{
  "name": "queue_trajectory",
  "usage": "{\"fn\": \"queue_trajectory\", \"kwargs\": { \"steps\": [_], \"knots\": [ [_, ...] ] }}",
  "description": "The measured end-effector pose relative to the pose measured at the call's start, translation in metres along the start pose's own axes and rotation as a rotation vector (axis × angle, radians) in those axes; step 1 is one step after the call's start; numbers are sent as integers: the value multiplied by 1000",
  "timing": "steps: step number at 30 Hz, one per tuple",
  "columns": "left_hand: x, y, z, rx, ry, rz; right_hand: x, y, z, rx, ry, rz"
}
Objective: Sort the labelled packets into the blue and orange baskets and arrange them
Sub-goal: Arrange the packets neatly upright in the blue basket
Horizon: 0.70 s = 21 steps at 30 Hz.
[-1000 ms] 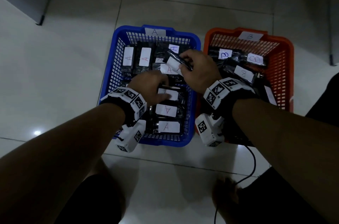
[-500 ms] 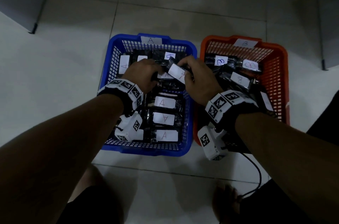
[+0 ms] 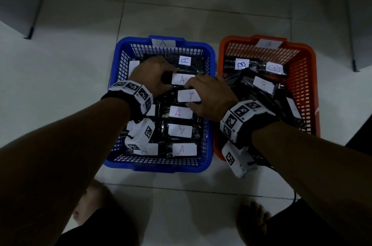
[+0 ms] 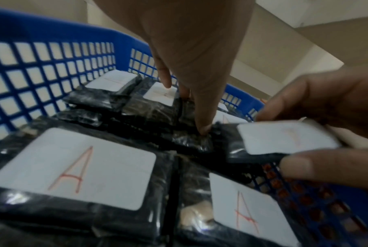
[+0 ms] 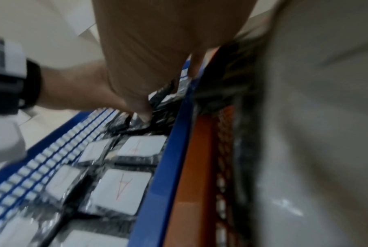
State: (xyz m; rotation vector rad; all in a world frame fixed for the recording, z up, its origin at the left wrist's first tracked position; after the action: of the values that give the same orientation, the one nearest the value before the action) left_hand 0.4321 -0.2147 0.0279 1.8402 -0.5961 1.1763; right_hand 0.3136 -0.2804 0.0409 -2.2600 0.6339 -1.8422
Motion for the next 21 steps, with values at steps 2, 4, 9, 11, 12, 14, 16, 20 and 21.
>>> {"fn": "queue_trajectory", "kwargs": {
  "steps": [2, 4, 9, 11, 12, 14, 16, 20, 21],
  "knots": [
    [5, -6, -4, 7, 25, -25, -5, -4, 5, 5, 4, -73],
    [9, -15, -9, 27, 53, -23, -12, -8, 9, 5, 1, -89],
    [30, -36, -34, 81, 217, 63, -27, -16, 17, -26, 8, -133],
    [42, -47, -46, 138, 306, 95, -28, -17, 19, -44, 25, -167],
    [45, -55, -51, 185, 329, 96, -28, -17, 19, -49, 35, -184],
    [44, -73, -60, 277, 340, 57, -26, -18, 19, -56, 65, -197],
    [40, -88, -67, 363, 349, -53, -23, -18, 18, -46, 105, -211],
    [25, -103, -78, 581, 284, -230, -22, -20, 21, -14, 124, -180],
    [21, -104, -80, 609, 265, -253, -23, -19, 21, -17, 109, -164]
  ]
}}
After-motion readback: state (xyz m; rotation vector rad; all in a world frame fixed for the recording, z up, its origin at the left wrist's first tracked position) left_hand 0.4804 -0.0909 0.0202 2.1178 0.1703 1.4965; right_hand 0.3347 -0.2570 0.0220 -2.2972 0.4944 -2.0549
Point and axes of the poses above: each hand's wrist, its own z-axis towards the middle knuckle, its own x-axis out of the back of the hand, y = z × x, the point moved 9 cm from there along z, towards the middle knuckle, and after that the axes turned 2 degrees about x, right-handed, at the moved point
